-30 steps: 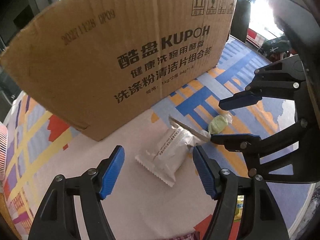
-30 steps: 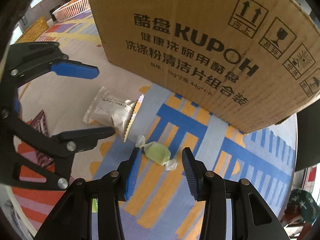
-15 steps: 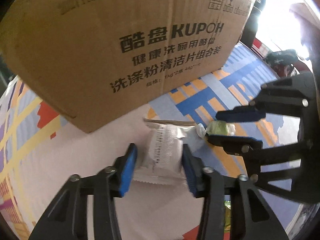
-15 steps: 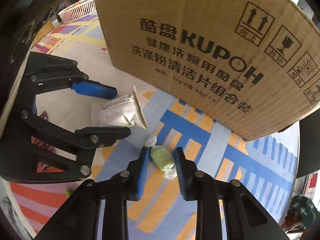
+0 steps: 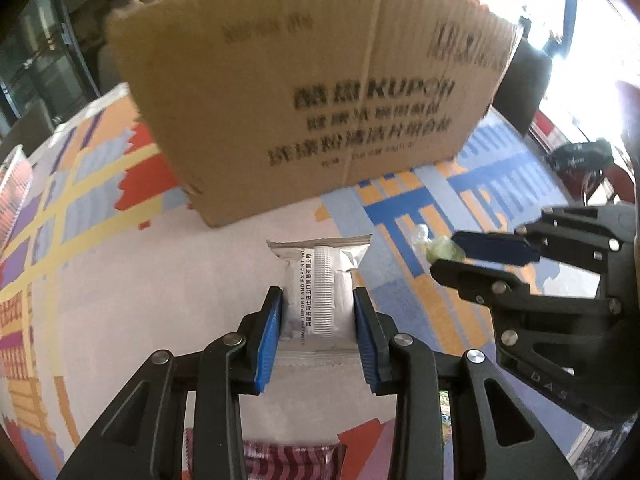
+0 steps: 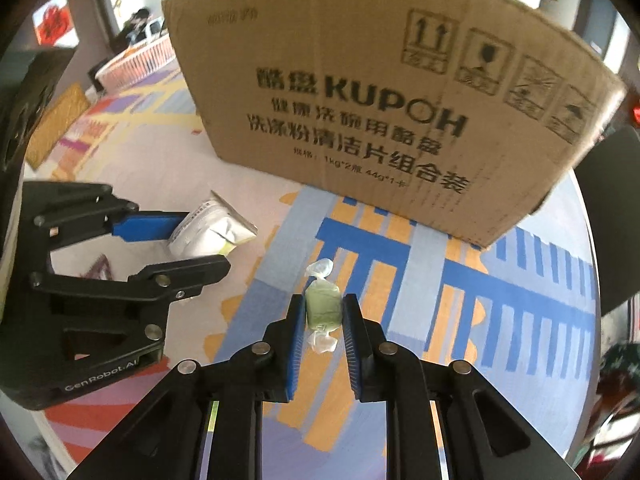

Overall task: Organize snacks
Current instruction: 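Grasp the white bread bag with the left gripper while the right gripper grasps the pale green candy, then carry the bread bag and pale green candy into the box and open both grippers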

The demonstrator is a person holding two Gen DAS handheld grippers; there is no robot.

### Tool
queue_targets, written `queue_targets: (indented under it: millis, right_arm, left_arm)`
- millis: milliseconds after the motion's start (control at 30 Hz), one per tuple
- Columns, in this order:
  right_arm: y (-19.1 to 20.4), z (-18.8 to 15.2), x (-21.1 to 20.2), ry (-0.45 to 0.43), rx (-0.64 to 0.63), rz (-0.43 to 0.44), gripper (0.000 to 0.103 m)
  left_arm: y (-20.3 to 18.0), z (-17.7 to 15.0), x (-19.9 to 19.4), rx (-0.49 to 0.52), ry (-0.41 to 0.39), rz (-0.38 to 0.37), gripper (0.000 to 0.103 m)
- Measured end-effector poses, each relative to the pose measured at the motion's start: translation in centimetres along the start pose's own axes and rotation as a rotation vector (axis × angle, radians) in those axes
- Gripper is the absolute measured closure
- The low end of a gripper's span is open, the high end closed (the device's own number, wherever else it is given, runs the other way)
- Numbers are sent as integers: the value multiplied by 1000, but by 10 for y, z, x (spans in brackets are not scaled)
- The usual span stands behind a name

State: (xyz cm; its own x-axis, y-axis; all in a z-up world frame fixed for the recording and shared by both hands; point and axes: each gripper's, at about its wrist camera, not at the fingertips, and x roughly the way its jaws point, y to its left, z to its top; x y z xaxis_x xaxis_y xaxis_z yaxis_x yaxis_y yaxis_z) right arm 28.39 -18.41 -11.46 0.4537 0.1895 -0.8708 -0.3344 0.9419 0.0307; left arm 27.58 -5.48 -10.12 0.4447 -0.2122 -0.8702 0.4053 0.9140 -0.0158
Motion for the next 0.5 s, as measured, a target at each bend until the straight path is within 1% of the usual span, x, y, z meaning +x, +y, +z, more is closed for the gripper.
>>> queue_targets:
  millis: [100, 233, 333, 500]
  right_arm:
    - [3, 0, -14, -33, 18, -2, 83]
    - [6, -1, -36, -85, 29, -16, 83]
    - [7, -2, -56, -134, 48, -27, 83]
    - [11, 0, -83, -197, 76, -38, 83]
  left_arm:
    - [2, 3, -16, -34, -39, 7, 68]
    - [2, 5, -41, -52, -97, 39, 68]
    - [-4, 10, -56, -63, -135, 41, 68]
    - [-5, 9, -87, -77, -189, 46, 68]
